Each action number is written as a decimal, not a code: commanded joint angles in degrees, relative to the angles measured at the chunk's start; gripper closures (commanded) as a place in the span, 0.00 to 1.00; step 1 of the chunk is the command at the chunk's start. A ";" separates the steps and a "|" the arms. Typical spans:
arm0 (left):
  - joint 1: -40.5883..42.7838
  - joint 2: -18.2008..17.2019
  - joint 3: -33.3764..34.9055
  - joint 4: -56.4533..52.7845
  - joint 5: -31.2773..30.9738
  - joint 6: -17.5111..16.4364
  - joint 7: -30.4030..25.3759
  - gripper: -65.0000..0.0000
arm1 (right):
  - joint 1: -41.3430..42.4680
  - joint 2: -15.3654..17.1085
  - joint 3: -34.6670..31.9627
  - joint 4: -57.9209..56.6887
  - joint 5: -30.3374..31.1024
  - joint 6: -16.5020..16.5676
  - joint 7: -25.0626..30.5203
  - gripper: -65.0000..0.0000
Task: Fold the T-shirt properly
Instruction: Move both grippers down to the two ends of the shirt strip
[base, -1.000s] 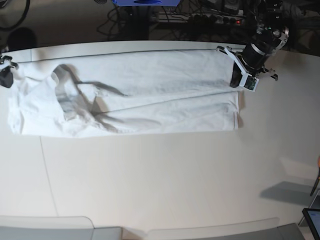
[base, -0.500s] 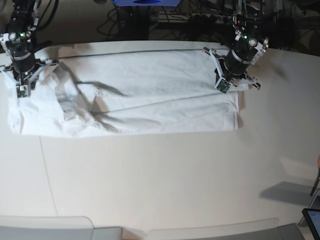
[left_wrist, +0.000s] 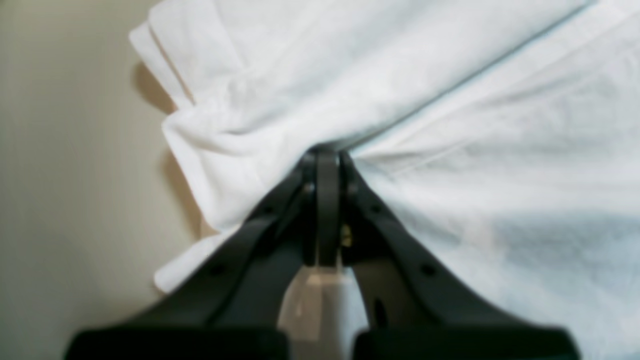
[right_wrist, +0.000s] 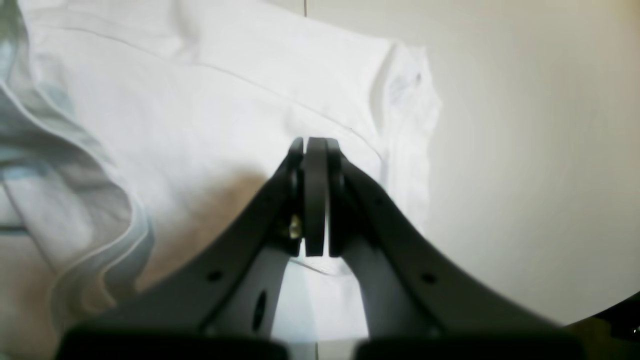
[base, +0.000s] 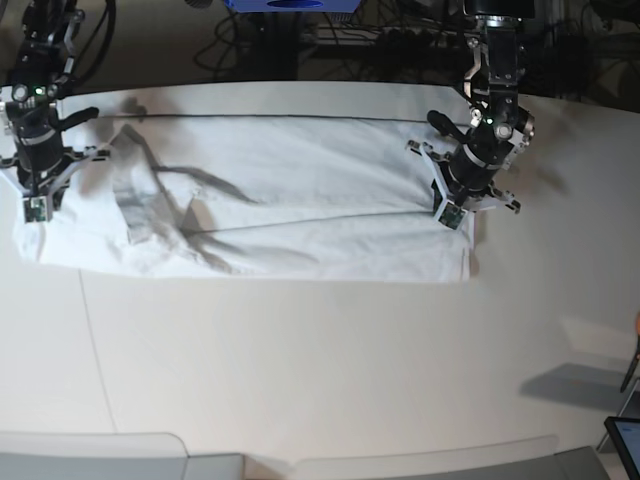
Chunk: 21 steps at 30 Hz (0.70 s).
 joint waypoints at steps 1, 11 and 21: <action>-0.51 -0.27 -0.01 0.62 0.24 -0.01 0.12 1.00 | 1.04 0.67 0.15 1.19 -0.19 -0.16 1.55 1.00; -0.51 -0.18 -0.89 11.43 -0.55 1.40 5.75 1.00 | 9.04 0.59 -0.46 1.63 -0.19 12.23 -0.74 0.92; 0.37 1.75 -8.72 15.12 -0.11 1.22 8.74 1.00 | 19.06 0.94 -10.75 1.98 -0.19 23.13 -11.64 0.58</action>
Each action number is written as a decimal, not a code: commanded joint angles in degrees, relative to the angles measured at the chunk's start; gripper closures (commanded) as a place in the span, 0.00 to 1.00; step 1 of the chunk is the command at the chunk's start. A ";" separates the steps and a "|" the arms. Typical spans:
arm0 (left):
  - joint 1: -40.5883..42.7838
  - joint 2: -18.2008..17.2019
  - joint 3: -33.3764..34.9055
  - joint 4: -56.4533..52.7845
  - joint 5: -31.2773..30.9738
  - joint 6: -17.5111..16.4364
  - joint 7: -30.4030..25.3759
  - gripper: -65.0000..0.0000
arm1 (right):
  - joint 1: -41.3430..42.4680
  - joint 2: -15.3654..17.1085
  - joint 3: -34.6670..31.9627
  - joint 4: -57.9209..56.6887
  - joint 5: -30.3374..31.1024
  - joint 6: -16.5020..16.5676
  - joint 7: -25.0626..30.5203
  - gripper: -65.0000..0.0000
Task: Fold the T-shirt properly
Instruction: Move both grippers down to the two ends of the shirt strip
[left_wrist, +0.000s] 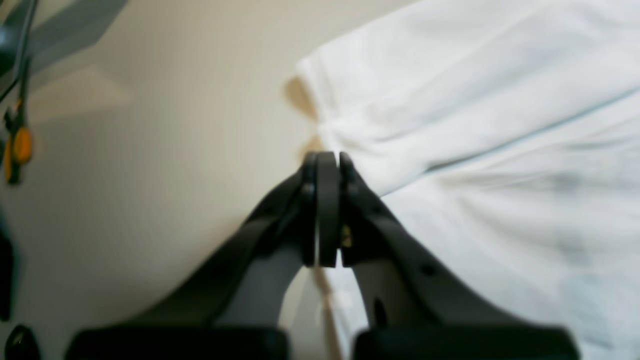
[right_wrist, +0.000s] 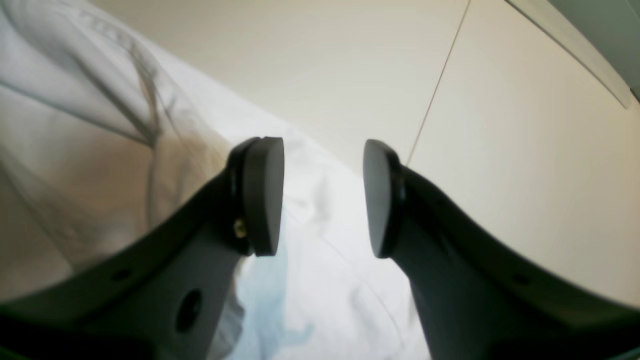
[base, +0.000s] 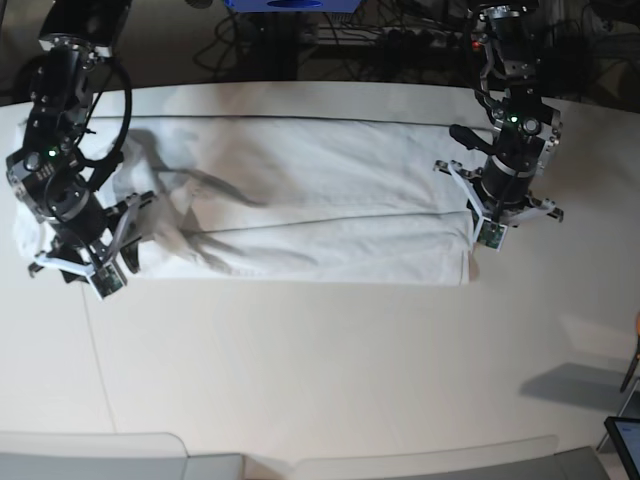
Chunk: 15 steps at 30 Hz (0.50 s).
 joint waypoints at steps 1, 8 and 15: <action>0.28 -0.61 -0.59 0.92 -0.22 0.33 -0.90 1.00 | 1.69 0.46 -0.76 1.10 0.59 0.49 0.09 0.56; 1.25 -0.79 -3.22 0.83 -0.39 0.33 -0.90 1.00 | 4.32 0.02 -1.20 1.19 0.68 0.49 -11.69 0.39; 1.51 -0.79 -3.66 0.83 -0.22 0.33 -0.90 1.00 | 4.67 -2.44 1.35 1.28 2.88 0.49 -18.54 0.39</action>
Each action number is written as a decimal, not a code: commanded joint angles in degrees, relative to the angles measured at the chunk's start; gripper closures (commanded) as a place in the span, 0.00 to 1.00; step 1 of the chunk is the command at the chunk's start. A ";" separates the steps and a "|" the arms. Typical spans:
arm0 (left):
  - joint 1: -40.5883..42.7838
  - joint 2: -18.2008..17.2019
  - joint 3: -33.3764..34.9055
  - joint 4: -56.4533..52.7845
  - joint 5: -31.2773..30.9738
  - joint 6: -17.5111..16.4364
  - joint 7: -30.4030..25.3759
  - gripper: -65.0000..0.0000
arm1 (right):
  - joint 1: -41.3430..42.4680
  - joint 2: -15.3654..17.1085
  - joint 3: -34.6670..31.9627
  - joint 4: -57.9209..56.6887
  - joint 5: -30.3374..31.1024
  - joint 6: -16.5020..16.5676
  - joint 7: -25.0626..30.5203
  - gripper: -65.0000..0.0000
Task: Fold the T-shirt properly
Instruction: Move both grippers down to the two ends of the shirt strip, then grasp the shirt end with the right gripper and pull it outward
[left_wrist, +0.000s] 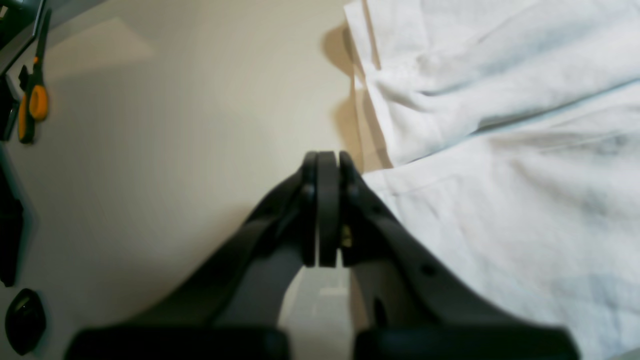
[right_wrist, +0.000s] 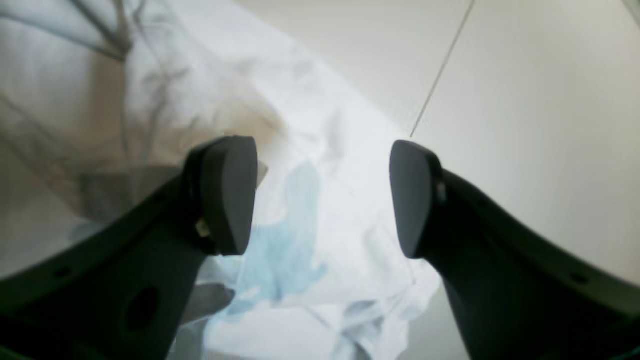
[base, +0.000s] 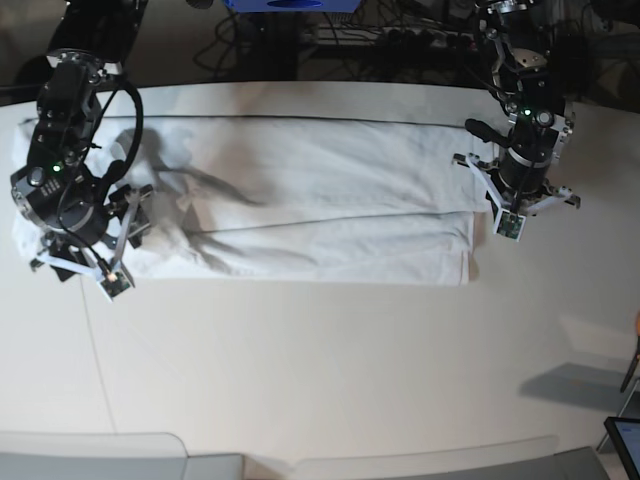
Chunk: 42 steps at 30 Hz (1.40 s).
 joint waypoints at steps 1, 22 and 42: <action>-0.30 -0.63 -0.01 0.96 -0.13 0.46 -0.90 1.00 | 1.18 0.51 1.22 1.52 1.16 -0.07 0.60 0.39; -0.57 0.16 3.42 -0.89 -0.31 0.46 -1.16 1.00 | -2.95 -1.52 11.77 0.73 -1.65 -0.07 8.78 0.58; -2.24 -0.19 3.33 -0.18 -0.22 0.46 -1.25 1.00 | -8.93 -1.08 16.34 -18.17 -1.92 -0.07 22.93 0.99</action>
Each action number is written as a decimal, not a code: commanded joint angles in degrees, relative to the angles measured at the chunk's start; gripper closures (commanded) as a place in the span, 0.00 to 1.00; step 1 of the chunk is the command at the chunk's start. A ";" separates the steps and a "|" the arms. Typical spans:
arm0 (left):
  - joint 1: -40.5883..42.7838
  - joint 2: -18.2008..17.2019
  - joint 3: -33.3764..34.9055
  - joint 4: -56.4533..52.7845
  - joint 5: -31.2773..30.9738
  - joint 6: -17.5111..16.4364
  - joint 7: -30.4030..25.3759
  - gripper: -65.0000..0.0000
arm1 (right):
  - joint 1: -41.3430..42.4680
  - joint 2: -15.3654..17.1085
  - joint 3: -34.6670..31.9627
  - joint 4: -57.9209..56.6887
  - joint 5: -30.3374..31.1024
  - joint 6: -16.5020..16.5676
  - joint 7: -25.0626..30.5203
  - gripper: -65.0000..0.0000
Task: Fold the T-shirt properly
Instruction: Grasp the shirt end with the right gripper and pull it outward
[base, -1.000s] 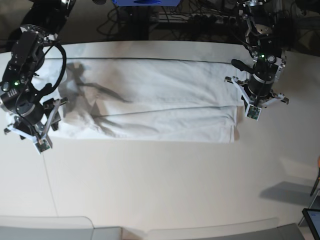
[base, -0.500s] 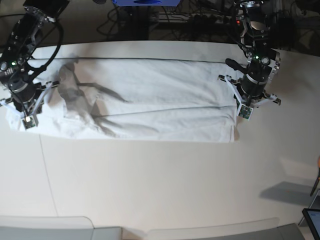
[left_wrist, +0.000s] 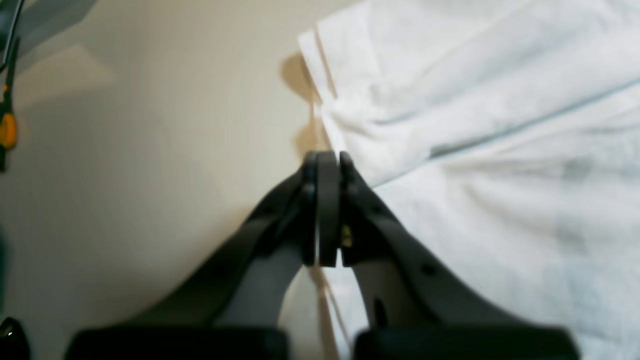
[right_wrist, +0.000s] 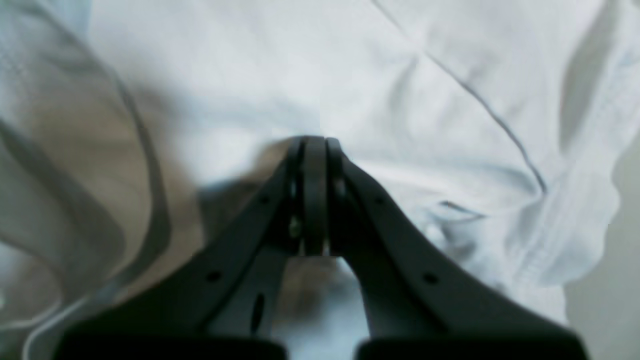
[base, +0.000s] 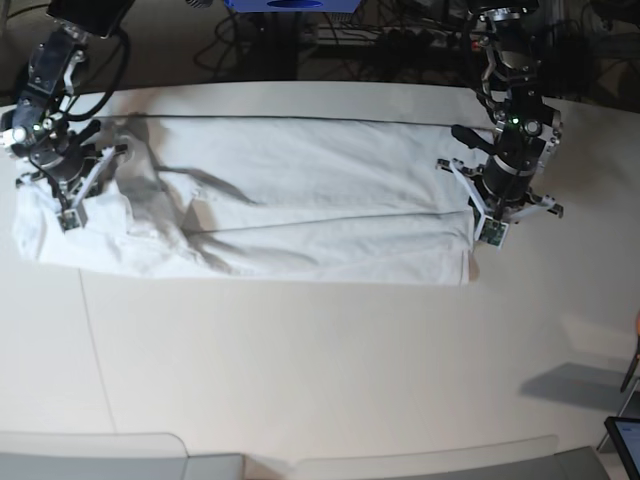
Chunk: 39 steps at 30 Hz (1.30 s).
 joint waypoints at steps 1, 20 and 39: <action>-0.51 -0.52 -0.17 1.85 -0.26 0.52 -1.12 1.00 | 0.49 0.67 0.36 -1.22 0.07 0.14 -0.02 0.99; -0.42 -0.52 -7.03 2.82 -0.09 0.52 -1.03 1.00 | 4.27 7.35 12.14 -9.48 0.07 0.14 1.39 0.99; -0.42 -0.52 -6.50 2.73 -0.44 0.52 -1.03 1.00 | 4.62 8.59 14.17 12.76 1.13 0.14 -2.30 0.82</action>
